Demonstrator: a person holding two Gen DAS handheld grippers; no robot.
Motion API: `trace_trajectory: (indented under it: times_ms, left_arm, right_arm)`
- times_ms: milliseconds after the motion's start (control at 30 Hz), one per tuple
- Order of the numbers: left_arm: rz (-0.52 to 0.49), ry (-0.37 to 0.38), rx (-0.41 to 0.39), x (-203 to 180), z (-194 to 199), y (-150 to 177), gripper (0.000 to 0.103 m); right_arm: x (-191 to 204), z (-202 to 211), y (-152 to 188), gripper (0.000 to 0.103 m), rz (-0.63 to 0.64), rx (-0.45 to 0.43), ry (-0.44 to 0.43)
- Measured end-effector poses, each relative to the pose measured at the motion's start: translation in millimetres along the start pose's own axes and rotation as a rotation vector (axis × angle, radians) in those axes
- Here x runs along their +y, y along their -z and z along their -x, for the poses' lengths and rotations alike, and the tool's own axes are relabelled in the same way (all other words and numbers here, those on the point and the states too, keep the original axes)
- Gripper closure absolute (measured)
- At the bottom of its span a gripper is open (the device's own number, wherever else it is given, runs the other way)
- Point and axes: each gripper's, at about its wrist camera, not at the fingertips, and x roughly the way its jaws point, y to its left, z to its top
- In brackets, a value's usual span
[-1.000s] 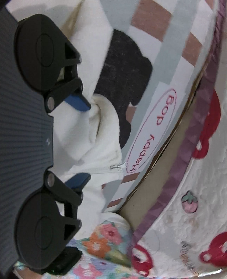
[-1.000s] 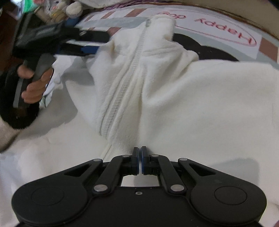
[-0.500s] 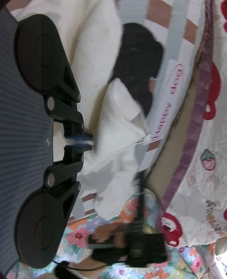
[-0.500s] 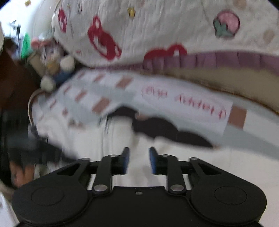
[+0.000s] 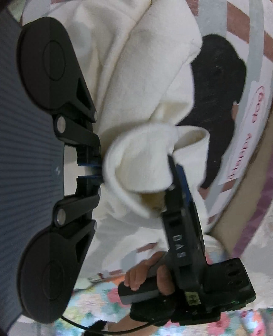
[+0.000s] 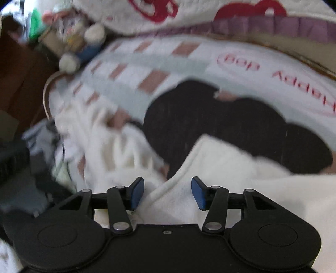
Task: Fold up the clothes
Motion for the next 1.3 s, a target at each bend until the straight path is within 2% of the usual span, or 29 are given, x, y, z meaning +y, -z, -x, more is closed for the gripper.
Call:
trace_trajectory:
  times_ms: [100, 167, 233, 433, 533, 600, 700, 733, 800, 833, 867, 900, 967, 1000, 1067, 1133, 1233, 1300]
  left_arm:
    - [-0.048, 0.000, 0.020, -5.5, 6.6, 1.1, 0.096]
    - [-0.097, 0.007, -0.008, -12.9, 18.3, -1.9, 0.088]
    - [-0.145, 0.014, -0.037, -20.3, 30.2, -5.0, 0.067]
    - [-0.079, 0.043, -0.142, -5.0, 46.1, -14.1, 0.055]
    - [-0.002, 0.058, -0.165, 8.2, 32.7, -13.7, 0.053]
    - [0.012, 0.074, -0.150, 9.9, 20.8, -12.0, 0.052]
    - [-0.006, 0.081, -0.144, 5.9, 8.7, -7.3, 0.033]
    - [-0.006, 0.073, -0.140, 4.2, 5.2, -6.2, 0.033]
    - [-0.015, 0.046, -0.126, 2.6, -1.3, -3.1, 0.035]
    - [-0.029, 0.032, -0.128, 1.4, -2.3, -0.8, 0.046]
    - [-0.054, 0.025, -0.137, -0.3, -2.4, 0.9, 0.065]
    - [-0.084, 0.014, -0.134, -4.1, -2.1, 1.5, 0.086]
    - [-0.171, -0.027, -0.184, -17.0, 7.3, 2.9, 0.086]
    - [-0.218, -0.050, -0.227, -24.6, 14.4, 4.0, 0.086]
    - [-0.252, -0.045, -0.286, -34.0, 27.7, 3.2, 0.086]
    - [-0.264, -0.031, -0.327, -39.0, 38.1, 2.3, 0.086]
    - [-0.240, -0.024, -0.315, -34.9, 38.0, 1.8, 0.086]
    - [-0.223, -0.031, -0.290, -31.5, 32.5, 1.7, 0.086]
  right_arm:
    - [-0.9, 7.3, 19.0, 0.048, -0.043, 0.004, 0.030]
    - [-2.2, 14.3, 30.8, 0.049, -0.070, -0.004, 0.054]
    - [-0.8, 19.9, 40.7, 0.049, -0.064, -0.011, 0.106]
    - [13.4, 16.5, 64.2, 0.048, 0.049, 0.040, 0.219]
    - [20.8, 14.7, 66.4, 0.048, 0.084, 0.042, 0.249]
    - [22.7, 13.5, 66.0, 0.048, 0.087, 0.042, 0.260]
    - [26.6, 10.6, 66.5, 0.046, 0.092, 0.037, 0.274]
    - [27.9, 9.9, 66.8, 0.046, 0.093, 0.034, 0.279]
    - [29.7, 10.9, 67.9, 0.046, 0.091, 0.026, 0.287]
    - [30.1, 11.7, 68.4, 0.046, 0.090, 0.019, 0.292]
    - [30.8, 13.1, 68.4, 0.048, 0.094, 0.005, 0.304]
    - [33.0, 16.1, 67.9, 0.056, 0.113, -0.033, 0.341]
    - [37.5, 22.6, 66.3, 0.075, 0.154, -0.110, 0.416]
    - [40.1, 28.8, 61.8, 0.081, 0.194, -0.149, 0.459]
    - [43.1, 43.2, 50.7, 0.095, 0.238, -0.213, 0.522]
    - [46.1, 59.0, 41.5, 0.095, 0.243, -0.235, 0.552]
    - [52.8, 79.2, 32.5, 0.095, 0.260, -0.242, 0.606]
    - [49.0, 79.0, 36.1, 0.095, 0.219, -0.178, 0.588]
